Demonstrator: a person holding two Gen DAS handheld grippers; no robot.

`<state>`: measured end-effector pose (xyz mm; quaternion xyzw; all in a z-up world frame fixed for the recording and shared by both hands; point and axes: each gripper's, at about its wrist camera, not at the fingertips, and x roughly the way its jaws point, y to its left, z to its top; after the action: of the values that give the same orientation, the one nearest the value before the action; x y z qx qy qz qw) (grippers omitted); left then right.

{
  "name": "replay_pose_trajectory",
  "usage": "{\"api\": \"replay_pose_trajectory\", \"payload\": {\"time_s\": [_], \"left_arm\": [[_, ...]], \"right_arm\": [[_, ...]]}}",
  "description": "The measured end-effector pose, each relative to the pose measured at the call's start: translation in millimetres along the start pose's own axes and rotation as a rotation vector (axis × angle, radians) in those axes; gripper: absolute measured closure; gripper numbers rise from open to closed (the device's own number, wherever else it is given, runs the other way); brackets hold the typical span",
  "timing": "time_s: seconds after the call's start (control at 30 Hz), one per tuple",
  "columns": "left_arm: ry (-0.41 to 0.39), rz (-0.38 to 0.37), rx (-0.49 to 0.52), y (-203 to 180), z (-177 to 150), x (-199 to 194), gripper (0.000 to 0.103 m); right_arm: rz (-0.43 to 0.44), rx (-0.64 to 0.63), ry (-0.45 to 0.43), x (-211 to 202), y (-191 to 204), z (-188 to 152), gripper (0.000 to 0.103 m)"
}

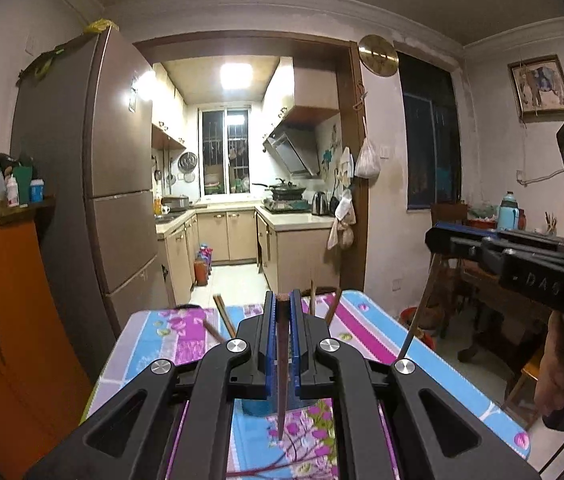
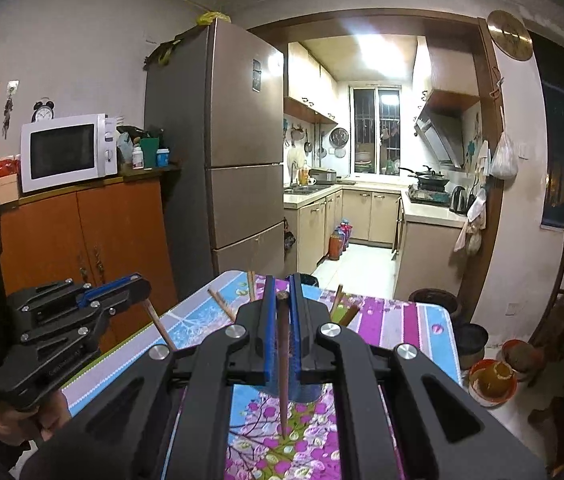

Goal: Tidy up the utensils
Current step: 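Lift the held chopsticks and carry both tools over the blue utensil holder, then lower the chopsticks into the holder and open both tools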

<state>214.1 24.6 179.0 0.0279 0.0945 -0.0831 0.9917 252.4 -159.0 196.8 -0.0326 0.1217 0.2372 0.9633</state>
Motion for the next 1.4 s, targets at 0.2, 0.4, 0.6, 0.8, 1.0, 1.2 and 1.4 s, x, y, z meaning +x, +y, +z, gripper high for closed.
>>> {"api": "replay_pose_trajectory", "payload": {"time_s": [0.2, 0.4, 0.6, 0.8, 1.0, 1.2, 1.4], "left_arm": [[-0.028, 0.006, 0.006, 1, 29, 17, 0.095], [-0.052, 0.011, 0.021, 3, 52, 43, 0.095], [-0.048, 0.009, 0.005, 13, 63, 77, 0.095], [-0.045, 0.004, -0.02, 24, 62, 111, 0.095], [-0.048, 0.007, -0.023, 33, 54, 136, 0.095], [-0.056, -0.003, -0.028, 39, 50, 150, 0.095], [-0.059, -0.009, -0.02, 40, 41, 160, 0.095]], "right_arm": [[0.0, -0.004, -0.023, 16, -7, 29, 0.098], [-0.002, -0.004, -0.046, 40, -20, 55, 0.098], [-0.004, 0.036, -0.058, 64, -41, 68, 0.098], [-0.005, 0.063, -0.029, 96, -56, 64, 0.098], [0.002, 0.068, -0.006, 120, -59, 57, 0.098], [0.006, 0.062, 0.015, 139, -58, 50, 0.098], [0.011, 0.062, 0.032, 150, -57, 45, 0.098]]}}
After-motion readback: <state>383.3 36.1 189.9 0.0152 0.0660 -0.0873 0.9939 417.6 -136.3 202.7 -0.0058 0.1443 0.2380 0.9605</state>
